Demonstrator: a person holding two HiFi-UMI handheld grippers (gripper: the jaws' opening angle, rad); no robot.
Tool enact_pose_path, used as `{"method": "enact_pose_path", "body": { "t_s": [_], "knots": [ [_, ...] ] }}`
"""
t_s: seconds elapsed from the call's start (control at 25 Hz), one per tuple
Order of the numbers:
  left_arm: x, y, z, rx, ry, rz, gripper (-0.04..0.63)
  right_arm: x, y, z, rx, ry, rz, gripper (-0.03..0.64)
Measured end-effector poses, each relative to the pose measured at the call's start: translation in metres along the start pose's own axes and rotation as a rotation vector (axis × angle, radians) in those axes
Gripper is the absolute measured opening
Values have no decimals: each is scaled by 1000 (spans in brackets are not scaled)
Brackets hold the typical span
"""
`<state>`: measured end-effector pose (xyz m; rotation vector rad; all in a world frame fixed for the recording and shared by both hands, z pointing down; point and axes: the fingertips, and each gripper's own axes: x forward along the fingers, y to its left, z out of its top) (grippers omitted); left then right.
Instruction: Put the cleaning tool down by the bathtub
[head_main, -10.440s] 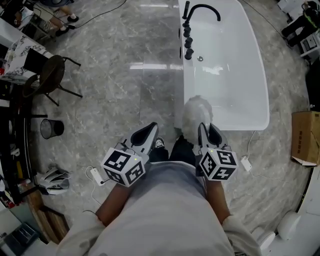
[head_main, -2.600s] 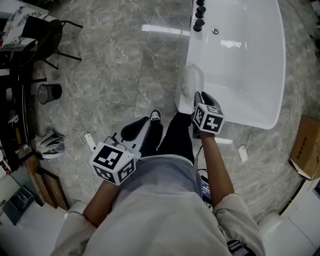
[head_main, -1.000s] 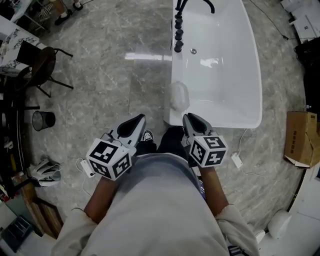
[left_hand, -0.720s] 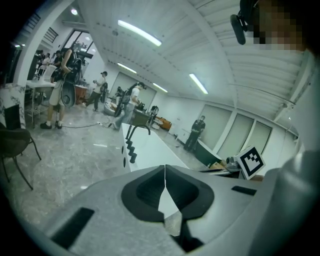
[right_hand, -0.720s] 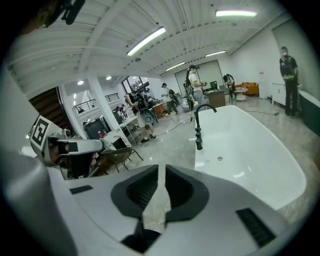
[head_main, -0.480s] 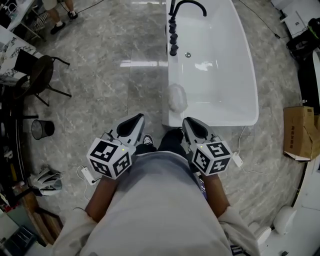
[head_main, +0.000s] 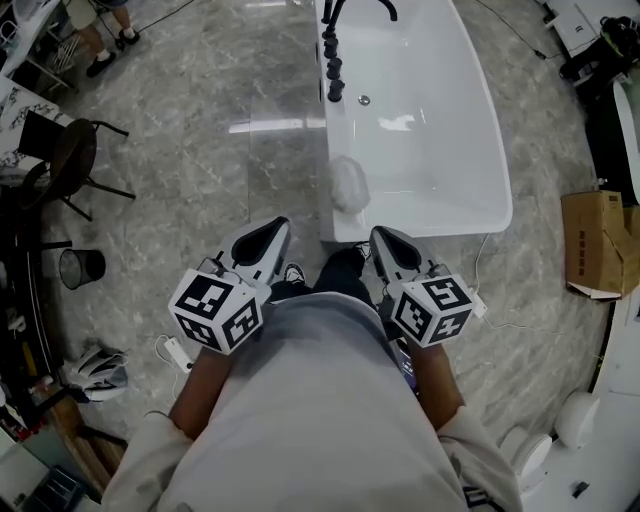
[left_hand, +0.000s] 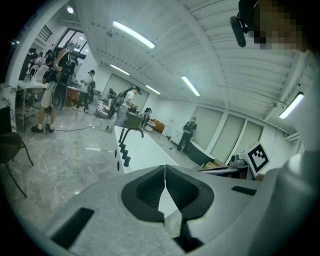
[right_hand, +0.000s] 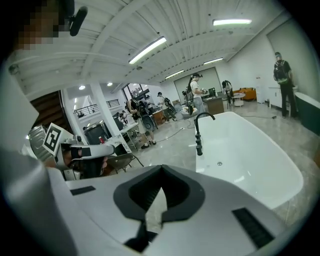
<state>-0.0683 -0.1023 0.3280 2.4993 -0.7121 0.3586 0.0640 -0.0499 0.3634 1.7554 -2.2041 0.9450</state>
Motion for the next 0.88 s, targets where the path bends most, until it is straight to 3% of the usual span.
{"method": "enact_pose_path", "body": {
  "t_s": [0.88],
  "knots": [
    [-4, -8, -13, -69, -5, -25, 9, -6, 0, -16, -67, 84, -16, 11]
  ]
}}
